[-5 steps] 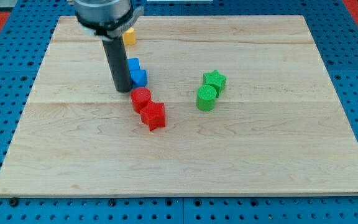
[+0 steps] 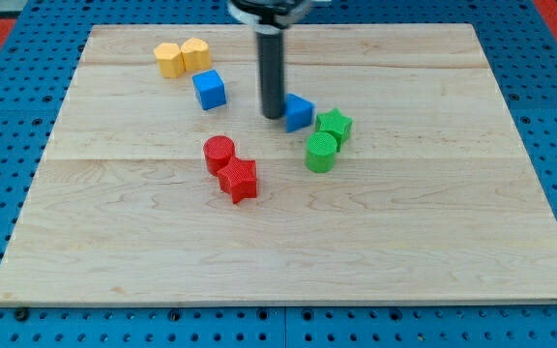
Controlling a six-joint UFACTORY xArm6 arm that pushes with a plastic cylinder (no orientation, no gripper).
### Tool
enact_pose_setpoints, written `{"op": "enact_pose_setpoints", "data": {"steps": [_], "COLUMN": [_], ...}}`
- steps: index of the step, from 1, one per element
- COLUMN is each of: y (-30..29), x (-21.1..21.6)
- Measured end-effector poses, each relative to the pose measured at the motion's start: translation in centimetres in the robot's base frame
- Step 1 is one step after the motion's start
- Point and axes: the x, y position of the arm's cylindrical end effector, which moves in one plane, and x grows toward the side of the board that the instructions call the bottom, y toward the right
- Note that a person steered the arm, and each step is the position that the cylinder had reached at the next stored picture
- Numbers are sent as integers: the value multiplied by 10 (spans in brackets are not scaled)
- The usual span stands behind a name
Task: Place the blue triangle at the right side of the green star
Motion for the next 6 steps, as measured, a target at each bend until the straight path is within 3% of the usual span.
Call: {"op": "enact_pose_setpoints", "data": {"steps": [2,3,4,5,6], "y": [73,70,137,158,93], "x": [-10,-29,-22,4,-10]}}
